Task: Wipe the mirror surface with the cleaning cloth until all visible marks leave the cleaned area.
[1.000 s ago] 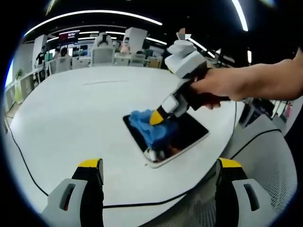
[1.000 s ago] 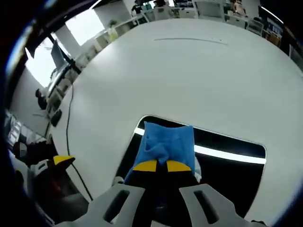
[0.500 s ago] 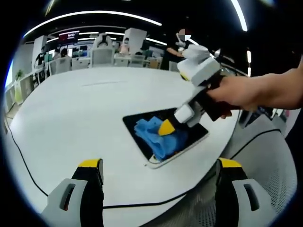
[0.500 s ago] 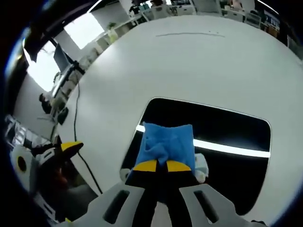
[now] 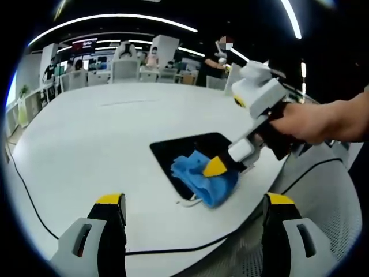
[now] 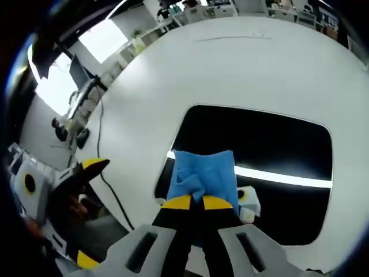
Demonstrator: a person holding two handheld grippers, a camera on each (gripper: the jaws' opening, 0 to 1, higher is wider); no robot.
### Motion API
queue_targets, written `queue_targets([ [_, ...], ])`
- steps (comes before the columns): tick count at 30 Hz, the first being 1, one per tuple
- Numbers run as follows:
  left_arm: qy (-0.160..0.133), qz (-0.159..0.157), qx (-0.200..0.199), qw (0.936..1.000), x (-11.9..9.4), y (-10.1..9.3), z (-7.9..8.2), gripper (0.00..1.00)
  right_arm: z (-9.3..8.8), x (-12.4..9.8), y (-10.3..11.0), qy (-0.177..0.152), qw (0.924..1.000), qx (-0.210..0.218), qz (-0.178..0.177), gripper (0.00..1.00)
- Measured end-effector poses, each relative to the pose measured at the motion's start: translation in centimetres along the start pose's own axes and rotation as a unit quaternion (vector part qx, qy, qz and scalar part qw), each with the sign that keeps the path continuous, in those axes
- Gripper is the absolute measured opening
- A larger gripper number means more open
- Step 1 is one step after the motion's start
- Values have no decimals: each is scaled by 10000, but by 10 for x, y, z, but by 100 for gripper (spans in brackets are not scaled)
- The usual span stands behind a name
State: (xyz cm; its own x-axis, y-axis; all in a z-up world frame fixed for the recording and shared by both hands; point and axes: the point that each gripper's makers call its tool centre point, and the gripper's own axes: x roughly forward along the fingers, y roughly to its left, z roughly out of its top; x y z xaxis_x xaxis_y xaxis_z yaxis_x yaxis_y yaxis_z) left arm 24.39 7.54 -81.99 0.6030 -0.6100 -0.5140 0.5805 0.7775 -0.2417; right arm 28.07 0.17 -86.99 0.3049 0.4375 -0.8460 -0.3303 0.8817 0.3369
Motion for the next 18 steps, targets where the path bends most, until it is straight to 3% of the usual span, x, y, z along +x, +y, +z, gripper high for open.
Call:
queue_targets([
  [18, -3, 25, -65, 10000, 0, 2, 0, 99, -22, -6, 12, 186, 9997, 32, 165, 0],
])
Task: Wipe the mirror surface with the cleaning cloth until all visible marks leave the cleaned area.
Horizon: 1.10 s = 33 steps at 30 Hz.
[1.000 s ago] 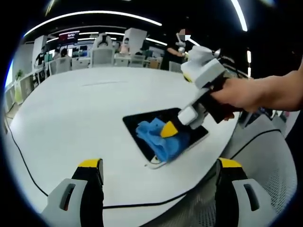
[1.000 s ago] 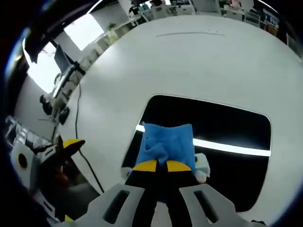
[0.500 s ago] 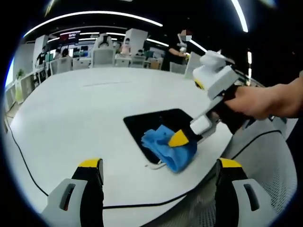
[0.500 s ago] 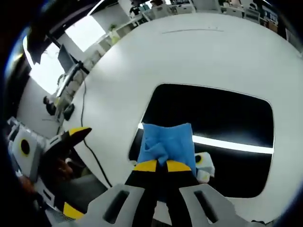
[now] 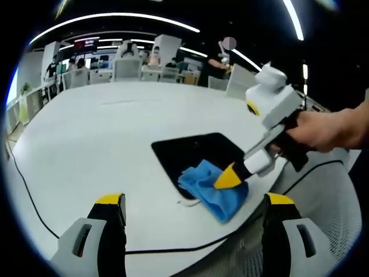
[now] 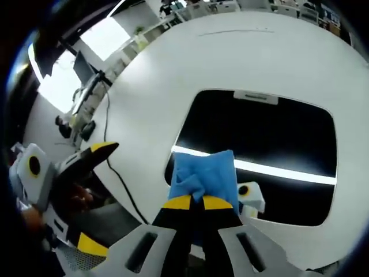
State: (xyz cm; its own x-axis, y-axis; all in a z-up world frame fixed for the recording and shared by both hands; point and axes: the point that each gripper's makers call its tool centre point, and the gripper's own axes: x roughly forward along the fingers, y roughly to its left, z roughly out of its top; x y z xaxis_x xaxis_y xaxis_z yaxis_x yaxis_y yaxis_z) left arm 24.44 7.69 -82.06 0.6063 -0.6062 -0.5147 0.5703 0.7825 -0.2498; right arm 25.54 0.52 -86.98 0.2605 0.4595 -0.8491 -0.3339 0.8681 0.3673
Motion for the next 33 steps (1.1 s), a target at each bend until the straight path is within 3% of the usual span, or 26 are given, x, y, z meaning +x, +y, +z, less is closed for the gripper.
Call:
queue_targets([
  [15, 24, 2, -32, 10000, 0, 0, -1, 99, -1, 0, 0, -17, 9999, -86, 63, 0],
  [33, 102, -29, -5, 9999, 1, -2, -3, 99, -5, -8, -14, 16, 10000, -83, -1, 0],
])
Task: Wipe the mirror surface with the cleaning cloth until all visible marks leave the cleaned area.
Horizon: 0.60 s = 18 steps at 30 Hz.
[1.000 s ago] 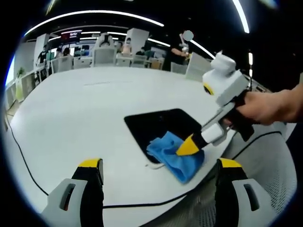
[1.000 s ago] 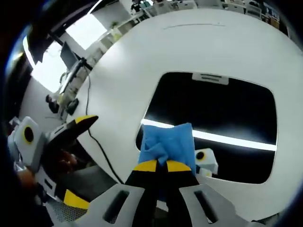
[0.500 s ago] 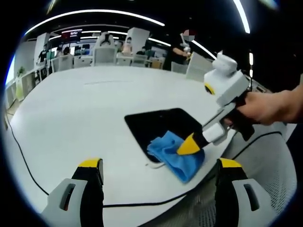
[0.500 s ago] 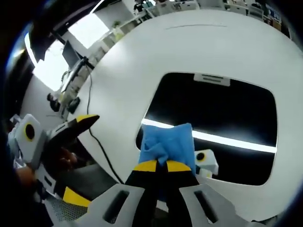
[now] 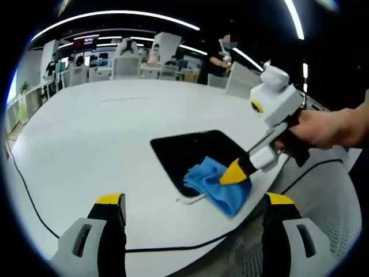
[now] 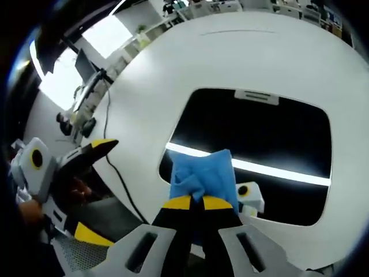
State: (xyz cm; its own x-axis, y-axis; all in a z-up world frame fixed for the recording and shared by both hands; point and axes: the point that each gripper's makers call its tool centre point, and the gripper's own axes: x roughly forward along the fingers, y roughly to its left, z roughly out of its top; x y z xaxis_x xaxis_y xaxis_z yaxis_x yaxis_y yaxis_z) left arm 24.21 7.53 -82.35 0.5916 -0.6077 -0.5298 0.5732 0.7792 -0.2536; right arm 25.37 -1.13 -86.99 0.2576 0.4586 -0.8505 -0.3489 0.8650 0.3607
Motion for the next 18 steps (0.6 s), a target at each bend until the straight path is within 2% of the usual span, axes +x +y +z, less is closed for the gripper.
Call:
queue_targets([
  [18, 7, -10, 0, 10000, 1, 0, 0, 99, -5, -8, -15, 25, 9999, 79, -76, 0],
])
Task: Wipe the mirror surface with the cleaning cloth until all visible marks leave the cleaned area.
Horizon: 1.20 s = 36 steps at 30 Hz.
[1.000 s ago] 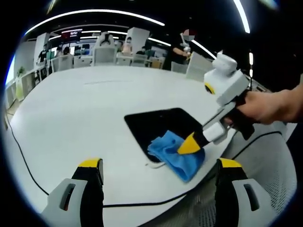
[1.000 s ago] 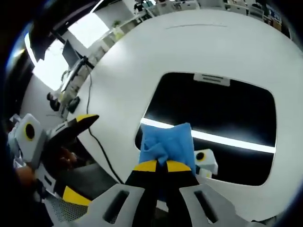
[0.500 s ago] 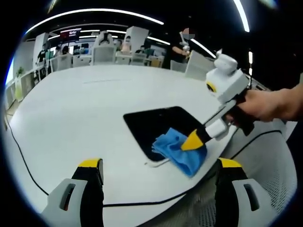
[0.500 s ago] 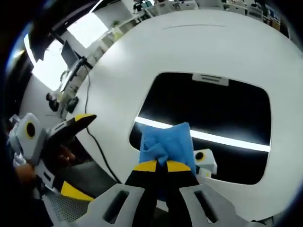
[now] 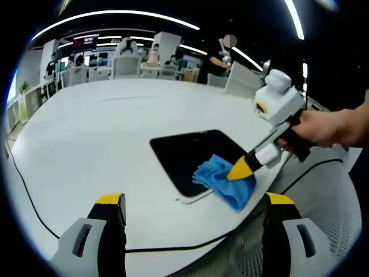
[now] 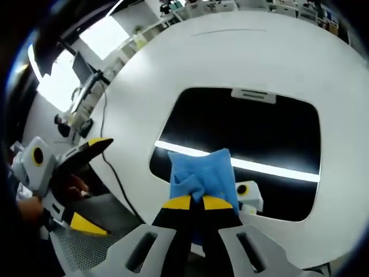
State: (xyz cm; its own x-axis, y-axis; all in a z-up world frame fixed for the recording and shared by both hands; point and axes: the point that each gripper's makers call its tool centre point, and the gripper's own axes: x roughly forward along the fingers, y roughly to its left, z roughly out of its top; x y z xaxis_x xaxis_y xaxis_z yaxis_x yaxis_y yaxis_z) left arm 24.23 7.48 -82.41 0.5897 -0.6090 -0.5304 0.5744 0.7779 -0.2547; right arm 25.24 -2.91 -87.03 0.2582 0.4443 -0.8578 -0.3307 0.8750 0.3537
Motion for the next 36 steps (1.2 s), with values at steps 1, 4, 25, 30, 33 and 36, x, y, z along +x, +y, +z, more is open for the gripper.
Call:
queue_targets([
  [1, 3, -2, -15, 10000, 0, 0, 0, 99, 0, 0, 0, -3, 10000, 5, 4, 0],
  [4, 3, 2, -12, 10000, 0, 0, 0, 99, 0, 0, 0, -22, 10000, 15, 11, 0],
  [25, -32, 15, -52, 10000, 0, 1, 1, 99, 8, 3, -2, 9, 9999, -1, -150, 0],
  [30, -62, 27, -75, 9999, -1, 2, 2, 99, 14, 5, -4, -11, 9998, 26, -177, 0],
  [33, -69, 35, -90, 9999, -1, 3, 1, 99, 19, 6, -5, -77, 9995, -132, -287, 0],
  [36, -85, 47, -91, 9999, -2, 3, 2, 99, 22, 7, -6, -95, 9994, -154, -312, 0],
])
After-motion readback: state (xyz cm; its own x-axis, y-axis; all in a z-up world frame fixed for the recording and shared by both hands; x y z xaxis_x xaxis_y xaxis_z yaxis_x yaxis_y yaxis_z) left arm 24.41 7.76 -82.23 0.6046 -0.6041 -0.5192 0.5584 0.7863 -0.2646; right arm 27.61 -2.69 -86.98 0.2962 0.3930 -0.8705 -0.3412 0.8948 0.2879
